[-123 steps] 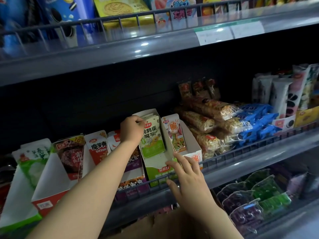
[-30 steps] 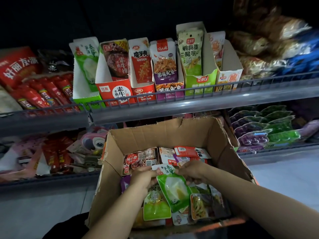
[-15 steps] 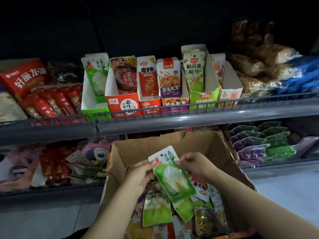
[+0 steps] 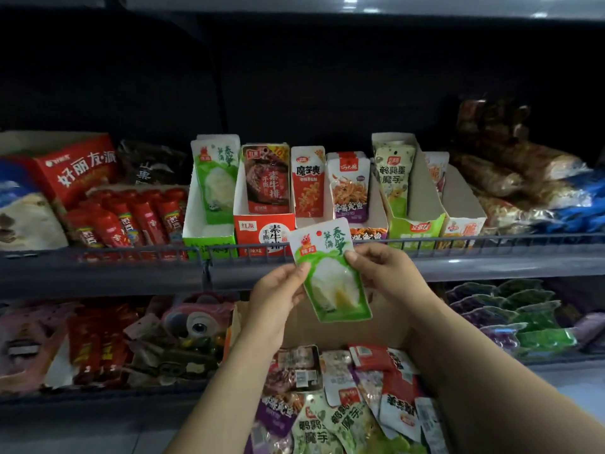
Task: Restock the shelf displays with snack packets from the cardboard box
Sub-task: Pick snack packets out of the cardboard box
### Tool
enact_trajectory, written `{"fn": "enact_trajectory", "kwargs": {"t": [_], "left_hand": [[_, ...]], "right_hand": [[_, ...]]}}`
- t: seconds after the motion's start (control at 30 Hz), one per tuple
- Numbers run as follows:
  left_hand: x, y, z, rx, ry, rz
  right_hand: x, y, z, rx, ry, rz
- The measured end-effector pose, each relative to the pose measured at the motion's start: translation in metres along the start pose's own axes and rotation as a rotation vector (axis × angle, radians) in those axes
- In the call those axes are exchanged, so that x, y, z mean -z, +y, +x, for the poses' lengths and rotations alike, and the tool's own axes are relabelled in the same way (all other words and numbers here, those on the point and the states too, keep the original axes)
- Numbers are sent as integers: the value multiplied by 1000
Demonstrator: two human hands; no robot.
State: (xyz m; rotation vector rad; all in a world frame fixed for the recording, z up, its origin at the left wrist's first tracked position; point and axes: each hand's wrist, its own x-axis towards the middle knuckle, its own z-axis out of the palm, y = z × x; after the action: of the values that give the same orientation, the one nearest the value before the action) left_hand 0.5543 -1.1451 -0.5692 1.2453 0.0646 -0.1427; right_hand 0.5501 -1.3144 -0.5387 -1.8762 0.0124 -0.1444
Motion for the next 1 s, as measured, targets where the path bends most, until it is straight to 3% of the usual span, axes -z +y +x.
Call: {"fn": "enact_trajectory", "kwargs": {"t": [0.4,0.6,0.83,1.0], "left_hand": [[42,44,16,-431,248,220],[83,45,24,-756,517,886],[102,36,33,-467,380,1348],[106,35,39,-429,329,1417]], "right_hand": [[-47,-64,48,102,-198,-10],[-75,-93,82,192,-165,-95],[-117,-124,131,238,-59,-57],[-143,-136,169,228,5,-96]]}}
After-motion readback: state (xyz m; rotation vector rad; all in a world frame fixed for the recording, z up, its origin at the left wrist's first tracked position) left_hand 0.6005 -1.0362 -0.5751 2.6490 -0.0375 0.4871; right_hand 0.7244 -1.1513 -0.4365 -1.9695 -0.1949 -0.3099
